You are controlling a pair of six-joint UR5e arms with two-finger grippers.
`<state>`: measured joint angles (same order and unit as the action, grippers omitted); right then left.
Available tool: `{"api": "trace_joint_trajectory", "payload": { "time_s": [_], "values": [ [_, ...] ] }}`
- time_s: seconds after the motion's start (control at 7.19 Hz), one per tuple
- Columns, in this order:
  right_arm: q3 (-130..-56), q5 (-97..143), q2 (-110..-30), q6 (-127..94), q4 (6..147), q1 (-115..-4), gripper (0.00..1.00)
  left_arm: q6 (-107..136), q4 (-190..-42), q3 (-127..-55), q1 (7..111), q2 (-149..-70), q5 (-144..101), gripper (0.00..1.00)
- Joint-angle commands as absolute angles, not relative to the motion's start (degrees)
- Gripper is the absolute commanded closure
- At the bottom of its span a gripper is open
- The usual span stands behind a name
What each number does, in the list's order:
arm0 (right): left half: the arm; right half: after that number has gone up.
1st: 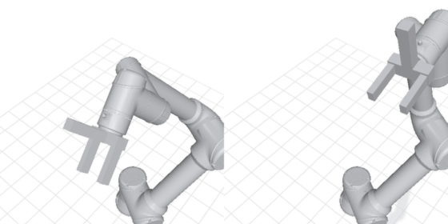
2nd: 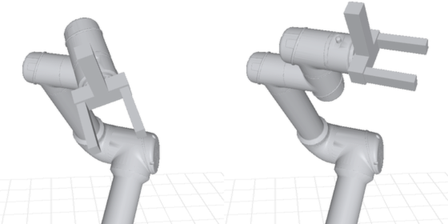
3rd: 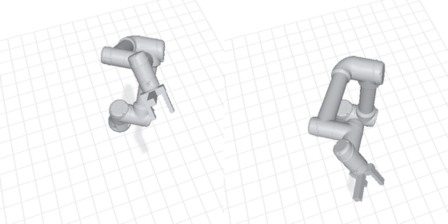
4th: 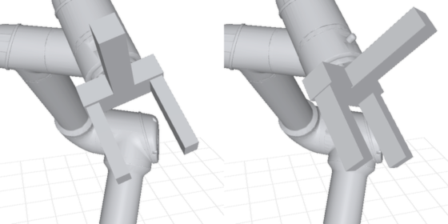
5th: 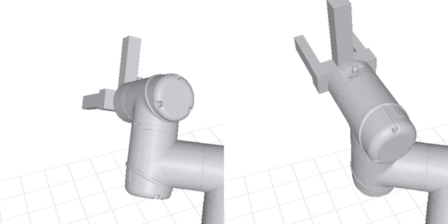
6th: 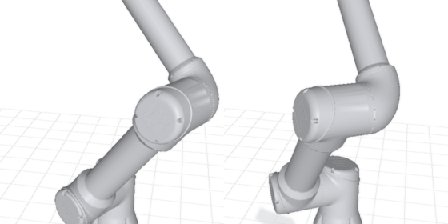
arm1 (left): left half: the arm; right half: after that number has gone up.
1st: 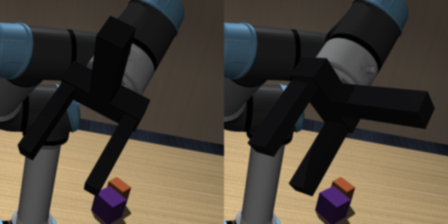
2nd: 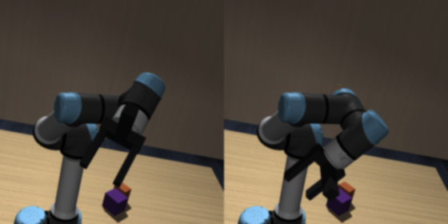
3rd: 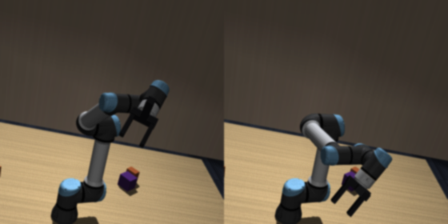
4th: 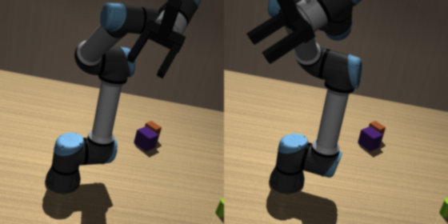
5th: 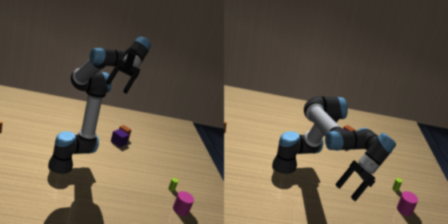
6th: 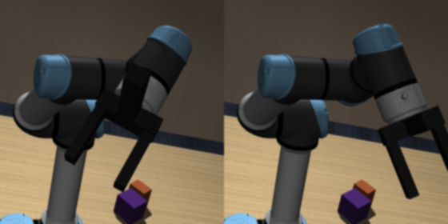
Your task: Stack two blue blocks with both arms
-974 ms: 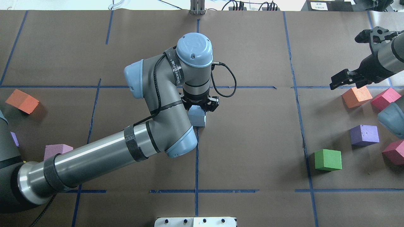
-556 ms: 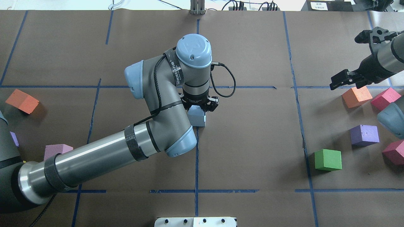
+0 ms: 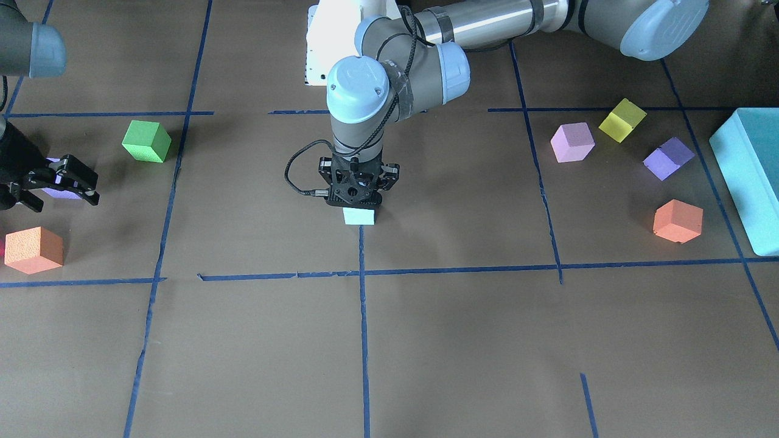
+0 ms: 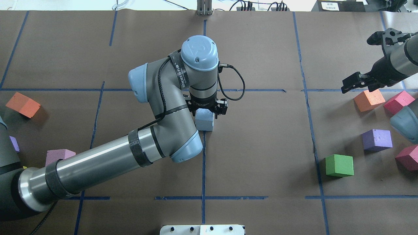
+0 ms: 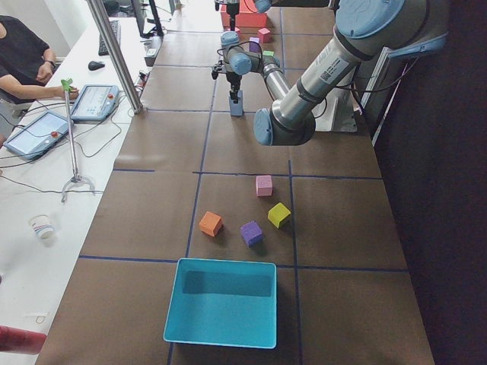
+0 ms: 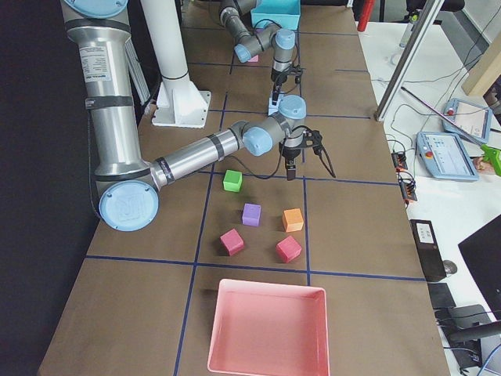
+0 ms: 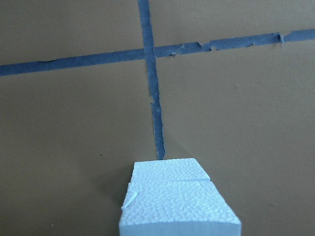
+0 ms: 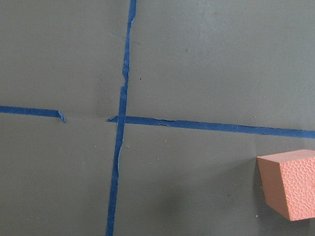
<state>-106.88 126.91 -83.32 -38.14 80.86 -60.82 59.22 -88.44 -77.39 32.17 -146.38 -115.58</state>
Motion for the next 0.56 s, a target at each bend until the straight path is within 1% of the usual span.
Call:
{"api": "trace_joint_trajectory", "payload": {
  "time_s": [0.0, 0.14, 0.42],
  "values": [
    [-106.8, 126.9, -83.3, -38.1, 80.8, -60.8, 0.0, 59.3, -88.6, -77.6, 32.2, -146.3, -115.6, 0.0],
    [-106.7, 126.9, -83.2, -38.1, 80.9, -60.7, 0.0, 59.4, -88.2, -78.3, 32.3, -146.3, -115.6, 0.0],
    [-106.6, 126.9, -83.1, -38.1, 80.8, -60.7, 0.0, 59.4, -85.5, -83.3, 35.2, -146.3, -115.6, 0.0]
  ]
}}
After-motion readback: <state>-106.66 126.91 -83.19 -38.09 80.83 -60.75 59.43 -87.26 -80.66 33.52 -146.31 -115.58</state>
